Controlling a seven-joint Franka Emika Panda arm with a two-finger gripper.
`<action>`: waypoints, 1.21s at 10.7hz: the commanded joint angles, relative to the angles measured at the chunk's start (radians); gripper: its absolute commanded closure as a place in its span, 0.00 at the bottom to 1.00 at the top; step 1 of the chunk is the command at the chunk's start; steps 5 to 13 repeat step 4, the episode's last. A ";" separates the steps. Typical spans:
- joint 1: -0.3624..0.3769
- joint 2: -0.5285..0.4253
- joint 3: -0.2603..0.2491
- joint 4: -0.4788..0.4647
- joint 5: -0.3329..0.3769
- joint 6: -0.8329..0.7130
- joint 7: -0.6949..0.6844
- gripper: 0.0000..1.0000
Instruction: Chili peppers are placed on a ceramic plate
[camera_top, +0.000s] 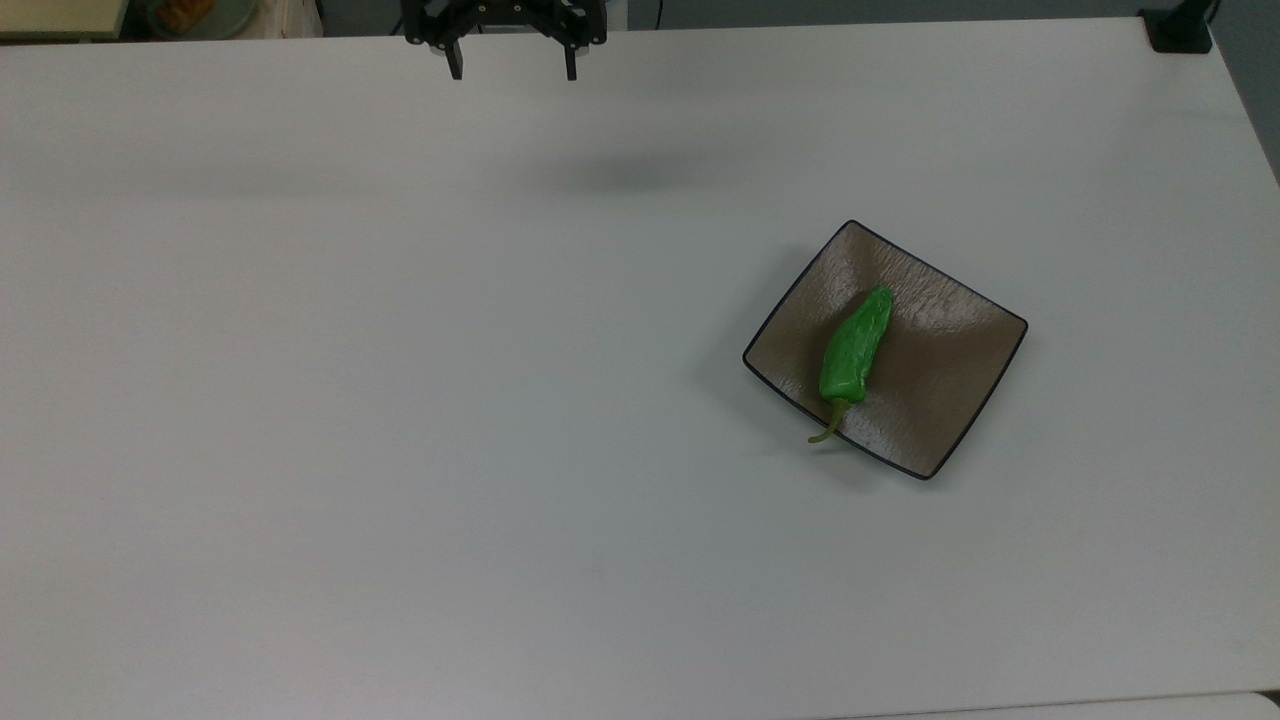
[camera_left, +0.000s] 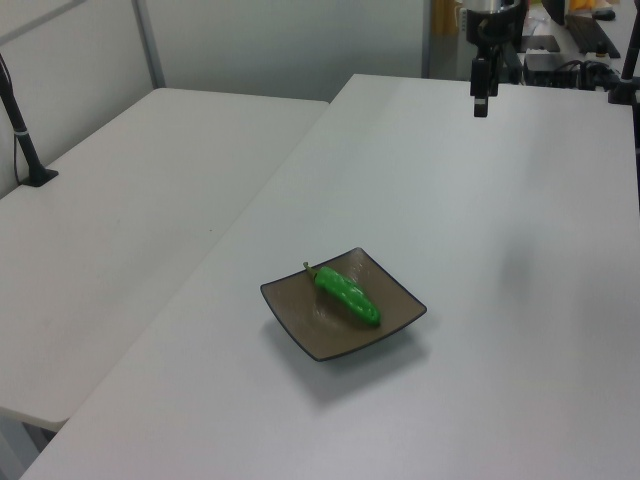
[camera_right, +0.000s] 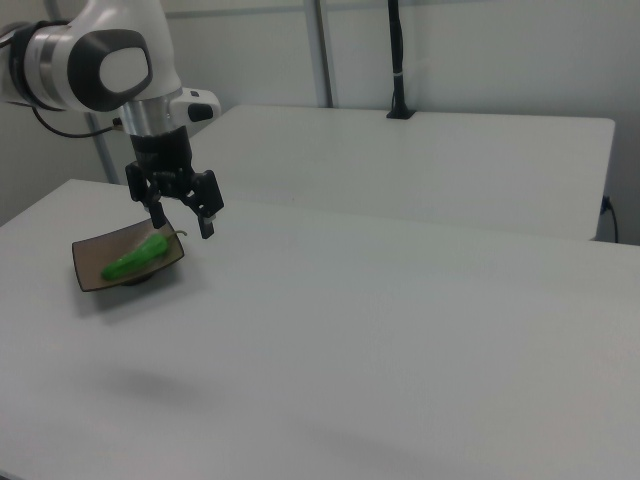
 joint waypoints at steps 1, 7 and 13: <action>0.005 -0.028 -0.008 -0.026 0.037 0.008 -0.007 0.00; 0.001 -0.026 -0.008 -0.025 0.039 0.010 -0.007 0.00; 0.001 -0.026 -0.008 -0.025 0.039 0.010 -0.007 0.00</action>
